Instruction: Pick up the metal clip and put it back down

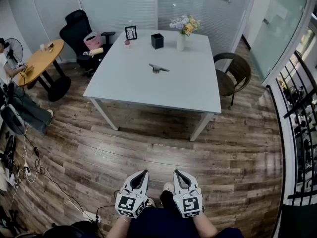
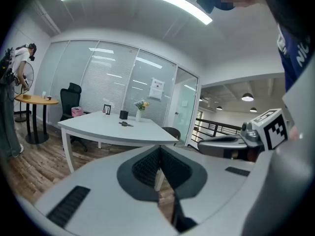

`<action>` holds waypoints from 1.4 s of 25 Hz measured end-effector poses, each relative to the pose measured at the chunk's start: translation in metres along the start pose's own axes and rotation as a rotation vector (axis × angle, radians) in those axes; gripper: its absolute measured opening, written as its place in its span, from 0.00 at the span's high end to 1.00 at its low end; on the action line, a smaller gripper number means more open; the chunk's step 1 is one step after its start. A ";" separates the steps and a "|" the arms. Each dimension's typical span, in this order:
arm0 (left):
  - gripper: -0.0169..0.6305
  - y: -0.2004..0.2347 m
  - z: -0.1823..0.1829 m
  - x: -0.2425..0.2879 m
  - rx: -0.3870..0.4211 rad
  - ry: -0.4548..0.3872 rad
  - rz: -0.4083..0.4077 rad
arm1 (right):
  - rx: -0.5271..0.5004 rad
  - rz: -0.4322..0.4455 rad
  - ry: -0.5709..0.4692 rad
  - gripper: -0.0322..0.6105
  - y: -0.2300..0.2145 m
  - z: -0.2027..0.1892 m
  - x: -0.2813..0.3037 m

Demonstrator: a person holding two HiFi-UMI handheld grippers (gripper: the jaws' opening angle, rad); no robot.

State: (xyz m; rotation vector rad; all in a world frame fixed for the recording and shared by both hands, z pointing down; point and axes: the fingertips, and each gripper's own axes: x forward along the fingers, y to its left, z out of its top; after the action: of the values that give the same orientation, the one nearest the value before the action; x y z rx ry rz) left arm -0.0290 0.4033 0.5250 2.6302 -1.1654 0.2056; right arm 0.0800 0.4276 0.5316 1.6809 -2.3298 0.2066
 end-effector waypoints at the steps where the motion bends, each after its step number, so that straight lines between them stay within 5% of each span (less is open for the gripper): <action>1: 0.97 -0.001 -0.003 -0.009 0.001 0.004 -0.001 | -0.003 -0.001 0.001 0.94 0.009 -0.001 -0.006; 12: 0.94 -0.001 -0.014 -0.064 -0.022 -0.014 -0.046 | 0.094 -0.030 -0.057 0.89 0.034 0.003 -0.029; 14: 0.66 -0.003 -0.017 -0.064 -0.049 -0.007 -0.070 | 0.110 -0.002 -0.059 0.55 0.033 0.003 -0.028; 16: 0.47 -0.007 -0.020 -0.062 -0.054 0.007 -0.087 | 0.108 0.013 -0.052 0.39 0.030 0.000 -0.028; 19: 0.33 -0.009 -0.019 -0.056 -0.049 0.023 -0.089 | 0.096 0.020 -0.025 0.23 0.024 -0.004 -0.026; 35: 0.30 -0.004 0.005 0.016 -0.054 -0.010 -0.013 | 0.036 0.116 -0.027 0.23 -0.043 0.010 0.023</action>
State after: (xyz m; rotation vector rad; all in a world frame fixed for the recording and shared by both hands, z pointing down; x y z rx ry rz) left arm -0.0148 0.3931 0.5230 2.5945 -1.1400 0.1560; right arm 0.1124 0.3905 0.5273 1.5748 -2.4608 0.2508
